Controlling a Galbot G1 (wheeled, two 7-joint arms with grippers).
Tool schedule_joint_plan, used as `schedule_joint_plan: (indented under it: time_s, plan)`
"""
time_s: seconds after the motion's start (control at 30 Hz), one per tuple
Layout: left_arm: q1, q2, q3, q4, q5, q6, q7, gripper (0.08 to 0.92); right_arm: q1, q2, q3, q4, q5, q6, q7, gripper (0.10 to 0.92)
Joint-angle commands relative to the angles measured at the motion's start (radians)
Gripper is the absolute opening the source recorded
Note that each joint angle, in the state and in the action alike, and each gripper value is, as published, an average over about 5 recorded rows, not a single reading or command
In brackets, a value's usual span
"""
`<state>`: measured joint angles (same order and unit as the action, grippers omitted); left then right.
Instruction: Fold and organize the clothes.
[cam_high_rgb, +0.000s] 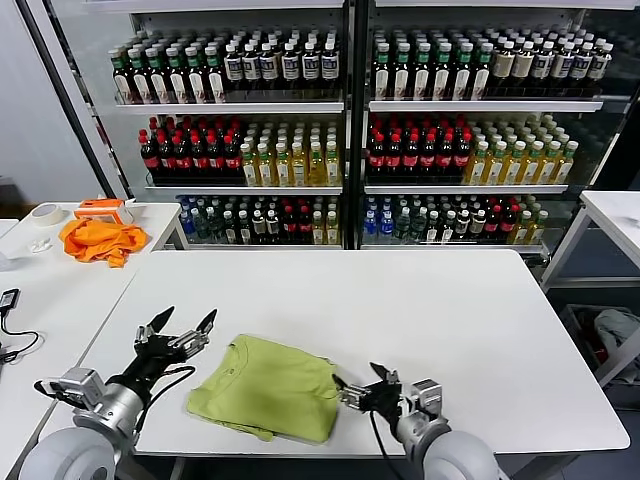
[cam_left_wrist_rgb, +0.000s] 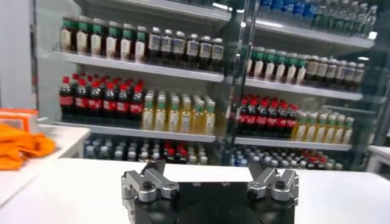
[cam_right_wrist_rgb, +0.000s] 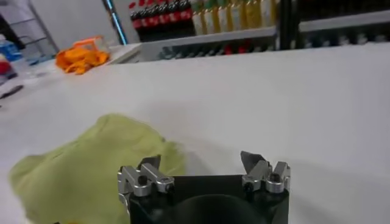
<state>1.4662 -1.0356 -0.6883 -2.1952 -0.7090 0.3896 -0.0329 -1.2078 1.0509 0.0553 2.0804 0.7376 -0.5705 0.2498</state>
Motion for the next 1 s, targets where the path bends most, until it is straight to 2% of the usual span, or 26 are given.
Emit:
schedule_joint_plan:
  time_s: [0.03, 0.27, 0.73, 0.83, 1.0]
  plan:
    - [0.034, 0.007, -0.073, 0.012, 0.057, -0.008, 0.009, 0.823, 0.047, 0.046, -0.102, -0.097, 0.04, -0.006, -0.019, 0.782]
    - [0.058, -0.002, -0.076, 0.009, 0.078, -0.012, 0.004, 0.822, 0.119, 0.105, -0.126, -0.187, 0.023, 0.02, -0.031, 0.586]
    - [0.07, -0.019, -0.07, 0.019, 0.104, -0.022, 0.0, 0.823, 0.209, 0.127, -0.091, -0.225, 0.015, 0.043, -0.013, 0.179]
    - [0.07, -0.02, -0.068, 0.021, 0.11, -0.023, 0.0, 0.823, 0.228, 0.119, -0.066, -0.213, 0.019, 0.045, -0.008, 0.123]
    - [0.07, -0.022, -0.057, 0.028, 0.136, -0.036, 0.003, 0.822, 0.266, 0.088, -0.006, -0.21, 0.037, 0.036, 0.003, 0.114]
